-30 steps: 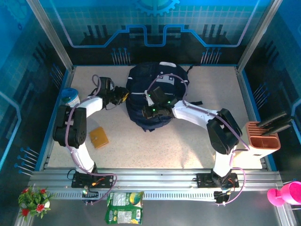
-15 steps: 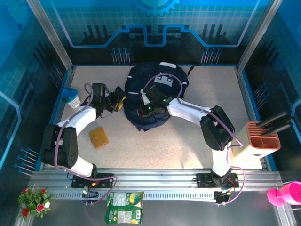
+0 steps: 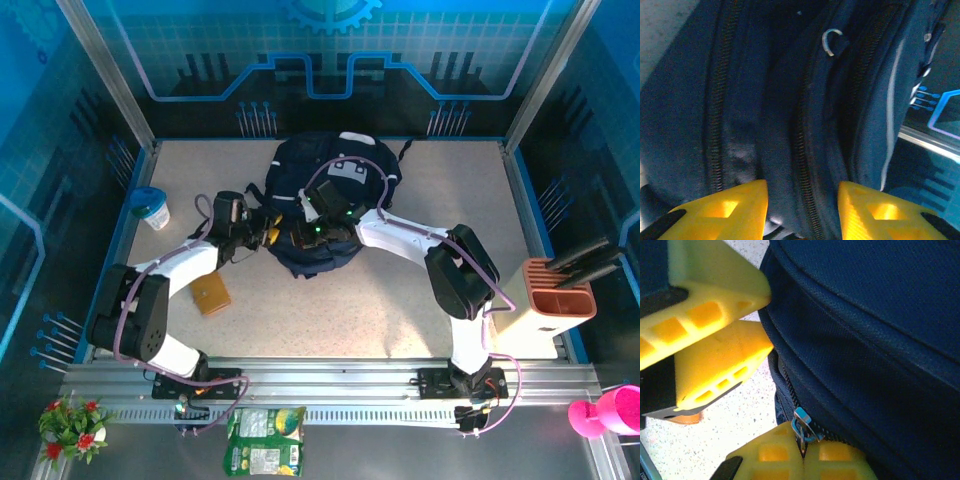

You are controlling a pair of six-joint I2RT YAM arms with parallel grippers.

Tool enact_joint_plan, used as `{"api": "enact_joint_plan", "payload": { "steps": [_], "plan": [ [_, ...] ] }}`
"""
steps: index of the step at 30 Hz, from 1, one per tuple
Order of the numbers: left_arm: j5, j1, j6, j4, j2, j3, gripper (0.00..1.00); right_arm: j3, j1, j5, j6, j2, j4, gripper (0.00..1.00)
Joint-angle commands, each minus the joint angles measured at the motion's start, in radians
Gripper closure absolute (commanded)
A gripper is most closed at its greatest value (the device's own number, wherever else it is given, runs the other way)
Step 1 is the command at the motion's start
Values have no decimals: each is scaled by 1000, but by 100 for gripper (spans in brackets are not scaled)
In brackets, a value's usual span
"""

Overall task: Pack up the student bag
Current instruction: Zip the student bag at the top-center of the table.

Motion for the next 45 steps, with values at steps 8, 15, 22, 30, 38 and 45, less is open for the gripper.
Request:
{"api": "enact_joint_plan", "payload": {
  "steps": [8, 15, 22, 30, 38, 45],
  "plan": [
    [5, -16, -13, 58, 67, 34, 65, 3, 21, -66, -12, -7, 61, 100],
    [-26, -9, 30, 32, 63, 40, 89, -77, 12, 90, -32, -66, 14, 100],
    [-23, 9, 94, -11, 66, 72, 100, -270, -55, 206, -17, -198, 21, 100],
    [-10, 13, 126, -12, 81, 98, 100, -412, -143, 283, 17, -318, 3, 100],
    [76, 14, 207, -74, 178, 218, 100, -454, -214, 288, 55, -367, -4, 100],
    [96, 48, 288, -157, 255, 313, 95, -387, -156, 223, -36, -345, 2, 100]
  ]
}}
